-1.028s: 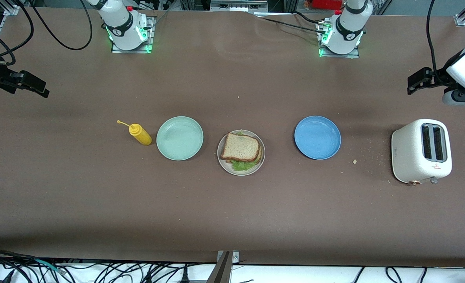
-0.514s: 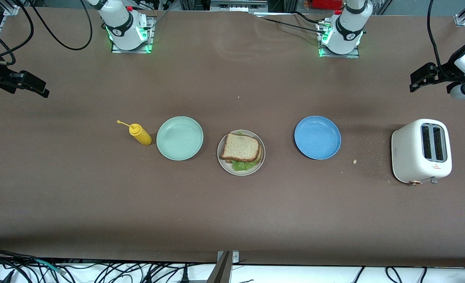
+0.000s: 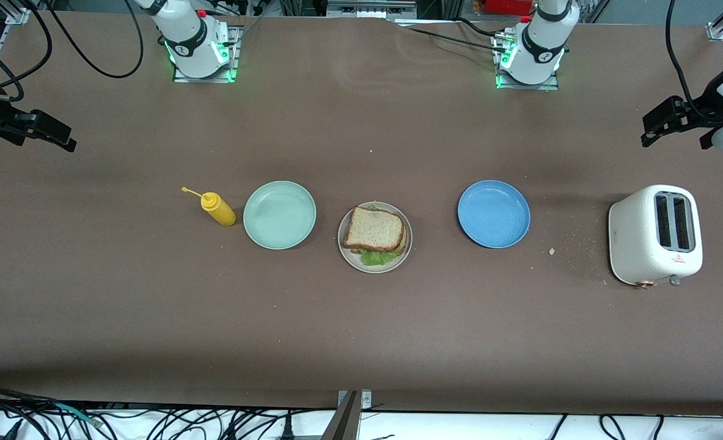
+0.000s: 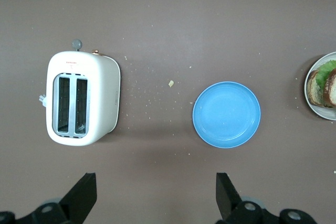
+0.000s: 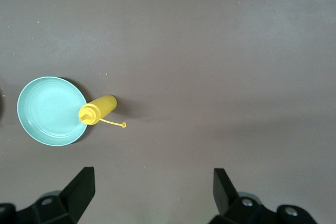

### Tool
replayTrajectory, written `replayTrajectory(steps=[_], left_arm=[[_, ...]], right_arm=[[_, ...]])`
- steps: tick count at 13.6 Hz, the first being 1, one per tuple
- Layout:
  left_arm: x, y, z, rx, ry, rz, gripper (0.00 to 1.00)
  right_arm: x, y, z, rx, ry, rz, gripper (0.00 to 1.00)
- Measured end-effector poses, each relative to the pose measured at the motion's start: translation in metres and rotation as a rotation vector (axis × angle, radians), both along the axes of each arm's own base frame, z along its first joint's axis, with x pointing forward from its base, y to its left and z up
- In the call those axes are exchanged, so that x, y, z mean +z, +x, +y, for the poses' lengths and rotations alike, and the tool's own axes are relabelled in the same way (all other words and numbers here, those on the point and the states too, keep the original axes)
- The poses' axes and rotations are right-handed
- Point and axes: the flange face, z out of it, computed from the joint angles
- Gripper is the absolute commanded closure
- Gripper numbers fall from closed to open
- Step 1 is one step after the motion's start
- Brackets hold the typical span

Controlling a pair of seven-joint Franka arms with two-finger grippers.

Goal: Make sandwich in beige plate with both arms

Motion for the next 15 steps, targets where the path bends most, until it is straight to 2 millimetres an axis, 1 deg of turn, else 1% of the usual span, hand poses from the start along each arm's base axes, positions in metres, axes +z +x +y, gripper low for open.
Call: replayTrajectory(steps=[6,10,15], left_arm=[[0.000,0.002,-0.009,-0.007,-0.003,-0.012,0.00],[0.000,0.002,0.001,0.012,-0.004,-0.012,0.00],[-0.002,0.005,0.001,0.013,-0.004,-0.018,0.00]], right_arm=[[0.000,0.000,0.000,0.002,0.000,0.000,0.00],[0.000,0.000,0.000,0.003,0.000,-0.001,0.00],[0.000,0.000,0.000,0.003,0.000,-0.001,0.00]])
